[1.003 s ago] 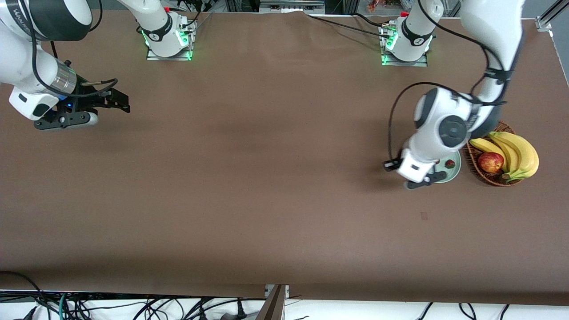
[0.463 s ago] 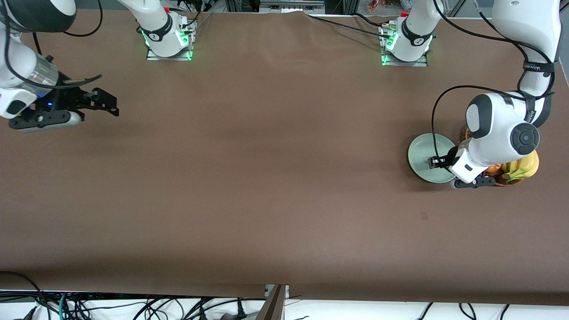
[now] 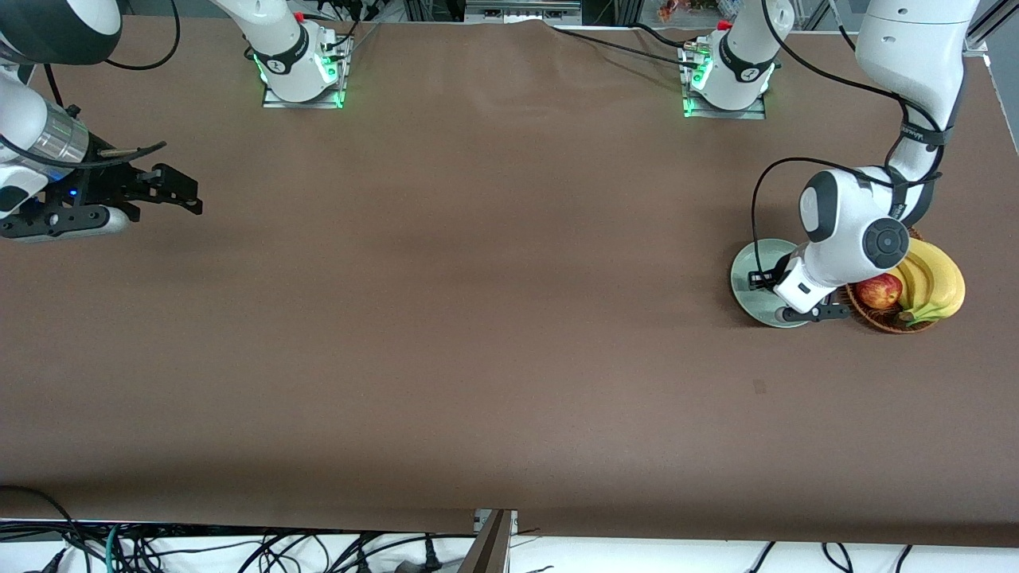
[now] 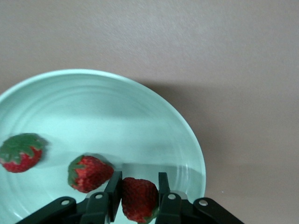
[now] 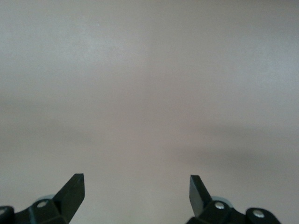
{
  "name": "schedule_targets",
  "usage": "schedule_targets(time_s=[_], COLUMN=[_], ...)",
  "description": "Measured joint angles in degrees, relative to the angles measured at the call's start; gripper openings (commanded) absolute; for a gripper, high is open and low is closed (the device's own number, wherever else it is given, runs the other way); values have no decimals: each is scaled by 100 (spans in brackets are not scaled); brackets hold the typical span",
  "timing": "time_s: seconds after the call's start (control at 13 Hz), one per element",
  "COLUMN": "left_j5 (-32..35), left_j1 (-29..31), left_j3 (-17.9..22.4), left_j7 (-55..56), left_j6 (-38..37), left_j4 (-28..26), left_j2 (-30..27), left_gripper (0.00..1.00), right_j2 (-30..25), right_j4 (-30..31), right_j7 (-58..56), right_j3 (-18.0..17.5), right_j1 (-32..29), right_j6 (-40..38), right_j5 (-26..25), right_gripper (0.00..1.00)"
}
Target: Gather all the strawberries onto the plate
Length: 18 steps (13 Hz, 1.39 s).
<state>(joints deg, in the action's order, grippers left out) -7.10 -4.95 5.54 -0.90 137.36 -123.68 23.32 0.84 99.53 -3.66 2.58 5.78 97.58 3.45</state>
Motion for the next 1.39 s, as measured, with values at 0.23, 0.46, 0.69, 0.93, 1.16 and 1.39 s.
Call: schedule_targets(time_s=[0.23,0.46,0.69,0.93,1.16,1.39], left_j5=[0,0,0,0,0,0], left_j1=[-53,-66,-46,-28,-16,77], left_j3=[-40,-38,-13,-6,-32,-145], left_j7=[-27,-130,-200,-224,-228,-211], left_j6=[1,-42,-1013,-2345,-3101,-3465], left_j4=[29,264,926,1775,2206,2256], left_j2=[-11,-131,-452,-791,-1151,-1635], left_gripper=[100,100,100,100,100,100], right_j2=[2,3,3,4,4,6], right_j4=[-30,-30,-31,-31,-32,-32], right_j7=[0,0,0,0,0,1], right_j3=[-13,-13,-13,-12,-12,-12], right_j1=[0,0,0,0,0,0], right_j6=[-1,-2,-3,-4,-7,-29], right_j5=[0,0,0,0,0,0], right_gripper=[100,100,100,100,99,100])
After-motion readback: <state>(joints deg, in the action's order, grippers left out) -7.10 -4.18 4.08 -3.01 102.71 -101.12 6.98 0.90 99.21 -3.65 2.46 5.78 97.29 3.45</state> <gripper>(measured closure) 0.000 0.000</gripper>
